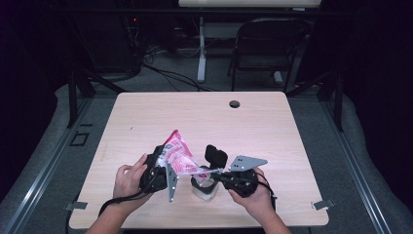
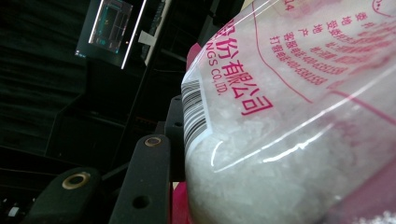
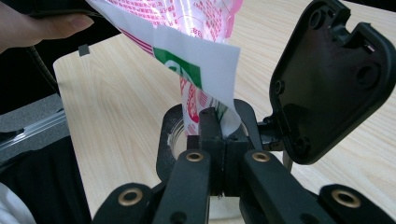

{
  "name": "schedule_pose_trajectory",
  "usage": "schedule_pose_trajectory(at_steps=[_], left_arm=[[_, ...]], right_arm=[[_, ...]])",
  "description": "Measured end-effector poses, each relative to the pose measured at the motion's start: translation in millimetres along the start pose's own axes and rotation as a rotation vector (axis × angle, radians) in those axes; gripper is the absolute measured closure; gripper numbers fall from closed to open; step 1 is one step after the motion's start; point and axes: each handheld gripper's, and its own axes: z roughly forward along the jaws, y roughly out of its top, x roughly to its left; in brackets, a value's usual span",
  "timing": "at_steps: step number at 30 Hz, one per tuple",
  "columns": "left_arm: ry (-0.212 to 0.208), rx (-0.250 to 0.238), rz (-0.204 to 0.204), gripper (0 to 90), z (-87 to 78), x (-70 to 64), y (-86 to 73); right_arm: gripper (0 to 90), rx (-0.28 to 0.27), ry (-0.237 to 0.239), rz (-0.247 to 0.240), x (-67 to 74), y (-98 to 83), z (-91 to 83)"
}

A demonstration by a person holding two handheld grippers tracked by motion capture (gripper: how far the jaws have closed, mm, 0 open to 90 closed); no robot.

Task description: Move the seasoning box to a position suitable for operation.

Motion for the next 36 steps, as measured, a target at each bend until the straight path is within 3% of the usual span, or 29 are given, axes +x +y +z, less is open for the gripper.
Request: schedule_pose_trajectory(at_steps=[36], left_arm=[[0.017,-0.026,0.018,69.5,-4.2,2.0,6.9]], right_arm=[[90.0,0.021,0.0,0.001,-2.4,-2.3,-0.9]])
